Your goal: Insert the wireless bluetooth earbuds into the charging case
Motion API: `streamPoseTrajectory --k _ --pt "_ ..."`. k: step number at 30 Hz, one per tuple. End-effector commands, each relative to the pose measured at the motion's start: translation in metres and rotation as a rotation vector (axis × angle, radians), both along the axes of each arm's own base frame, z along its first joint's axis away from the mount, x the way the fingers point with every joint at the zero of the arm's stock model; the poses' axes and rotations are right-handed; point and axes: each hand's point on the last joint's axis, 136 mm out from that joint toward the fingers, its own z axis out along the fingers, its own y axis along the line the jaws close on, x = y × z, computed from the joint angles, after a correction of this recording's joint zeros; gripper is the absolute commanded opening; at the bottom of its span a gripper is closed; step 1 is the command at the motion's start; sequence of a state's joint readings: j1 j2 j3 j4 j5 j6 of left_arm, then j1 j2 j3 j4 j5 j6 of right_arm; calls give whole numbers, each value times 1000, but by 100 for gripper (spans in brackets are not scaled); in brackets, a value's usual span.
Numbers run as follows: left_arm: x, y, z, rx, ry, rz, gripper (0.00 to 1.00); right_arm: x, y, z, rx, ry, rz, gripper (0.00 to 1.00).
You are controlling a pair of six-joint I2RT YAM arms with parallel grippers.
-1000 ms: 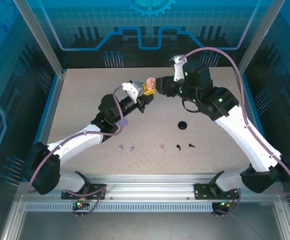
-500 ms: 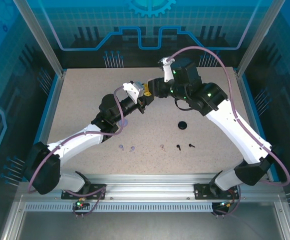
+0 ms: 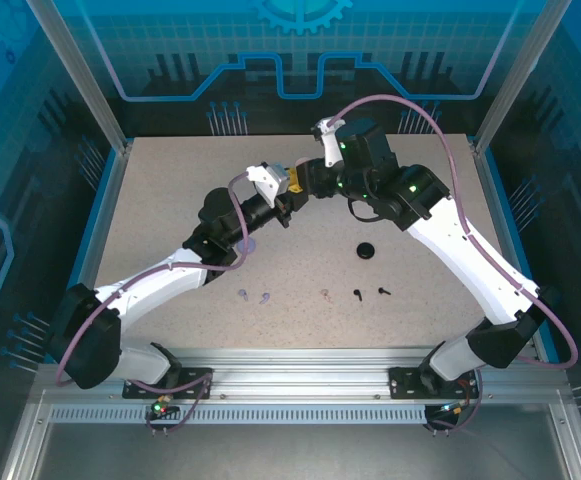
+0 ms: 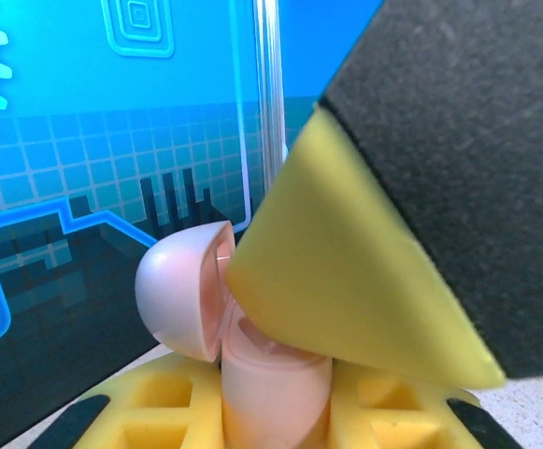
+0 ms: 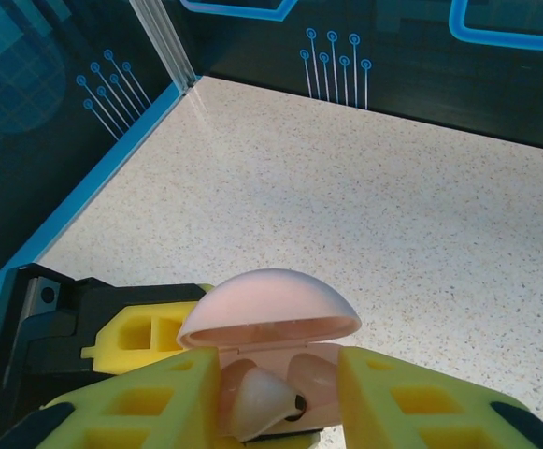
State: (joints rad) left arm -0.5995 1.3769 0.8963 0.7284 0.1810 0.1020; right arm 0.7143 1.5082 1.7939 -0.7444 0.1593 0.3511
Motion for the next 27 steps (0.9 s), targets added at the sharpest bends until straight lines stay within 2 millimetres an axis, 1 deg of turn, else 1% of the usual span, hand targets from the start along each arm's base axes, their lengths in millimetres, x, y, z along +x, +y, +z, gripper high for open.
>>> streamPoseTrajectory --k 1,5,10,14,22,27 --pt "-7 -3 25 -46 -38 -35 0 0 5 -1 -37 -14 12 36" --pt "-7 -3 25 -47 -38 -33 0 0 6 -2 -53 -21 12 30" --pt "-7 -3 27 -52 -41 -34 0 0 5 -2 -66 -30 6 19" --pt "-7 -3 26 -53 -38 -34 0 0 2 5 -60 -46 -4 16" --pt "-6 -4 22 -50 -28 -36 0 -4 -4 31 11 -85 -21 14" --pt "-5 -4 21 -47 -25 -36 0 -4 -9 42 59 -94 -30 14"
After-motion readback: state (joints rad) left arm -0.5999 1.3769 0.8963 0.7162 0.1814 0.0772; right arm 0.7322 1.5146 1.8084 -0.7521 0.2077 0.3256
